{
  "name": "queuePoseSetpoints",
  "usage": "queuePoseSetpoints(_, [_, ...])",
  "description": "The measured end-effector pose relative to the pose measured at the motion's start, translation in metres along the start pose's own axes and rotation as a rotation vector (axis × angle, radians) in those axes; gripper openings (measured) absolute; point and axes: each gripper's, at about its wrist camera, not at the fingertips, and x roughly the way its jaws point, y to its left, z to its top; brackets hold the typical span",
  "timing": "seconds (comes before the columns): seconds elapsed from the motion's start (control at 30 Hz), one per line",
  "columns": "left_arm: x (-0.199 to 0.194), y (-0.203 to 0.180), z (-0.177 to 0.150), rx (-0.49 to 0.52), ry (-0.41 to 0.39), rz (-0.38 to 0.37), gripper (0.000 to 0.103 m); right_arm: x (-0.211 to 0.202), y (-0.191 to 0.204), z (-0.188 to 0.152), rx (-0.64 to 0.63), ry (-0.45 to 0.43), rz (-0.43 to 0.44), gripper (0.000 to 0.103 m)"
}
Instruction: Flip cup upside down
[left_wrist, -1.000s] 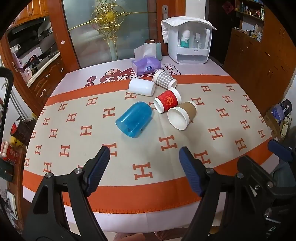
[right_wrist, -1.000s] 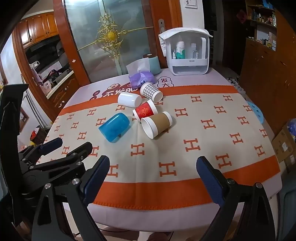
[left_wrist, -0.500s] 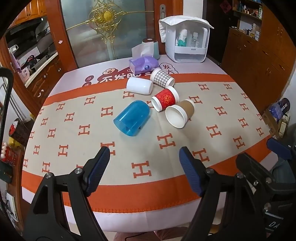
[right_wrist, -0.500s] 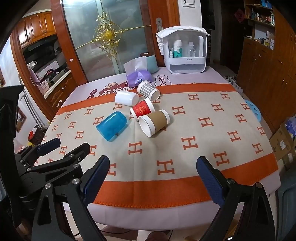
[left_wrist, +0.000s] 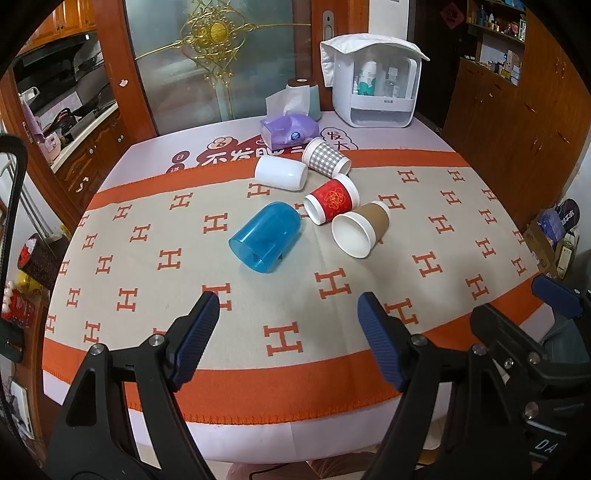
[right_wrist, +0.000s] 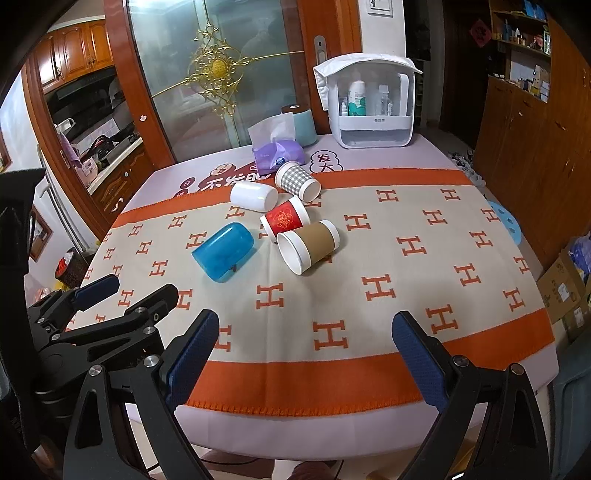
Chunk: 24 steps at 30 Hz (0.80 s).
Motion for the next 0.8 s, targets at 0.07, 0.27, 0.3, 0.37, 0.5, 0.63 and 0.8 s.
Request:
queuePoseSetpoints(0.07, [-0.0008, 0.0015, 0.0007, -0.003, -0.003, 0.001, 0.075, 0.0001, 0.0003, 0.0003, 0.0, 0.0, 0.0, 0.096])
queuePoseSetpoints(0.27, [-0.0029, 0.0021, 0.0019, -0.011, -0.007, 0.007, 0.075, 0.0004, 0.0015, 0.0005, -0.002, 0.001, -0.001, 0.096])
queuePoseSetpoints(0.3, [-0.0031, 0.0028, 0.0024, -0.013, -0.007, 0.007, 0.075, 0.0007, 0.002, 0.0003, -0.002, 0.001, -0.002, 0.096])
queuePoseSetpoints(0.37, [-0.0032, 0.0036, 0.0028, -0.02, -0.009, 0.011, 0.075, 0.0003, 0.0025, 0.0005, -0.007, 0.001, -0.002, 0.096])
queuePoseSetpoints(0.5, [-0.0015, 0.0034, 0.005, -0.031, -0.006, 0.023, 0.075, 0.0013, 0.0029, 0.0022, -0.02, 0.004, -0.001, 0.096])
queuePoseSetpoints(0.63, [-0.001, 0.0016, 0.0064, -0.033, -0.005, 0.029, 0.075, 0.0057, 0.0035, 0.0042, -0.026, 0.009, 0.0, 0.096])
queuePoseSetpoints(0.8, [0.0009, 0.0031, 0.0071, -0.043, -0.01, 0.034, 0.075, 0.0081, 0.0042, 0.0063, -0.032, 0.008, 0.0, 0.096])
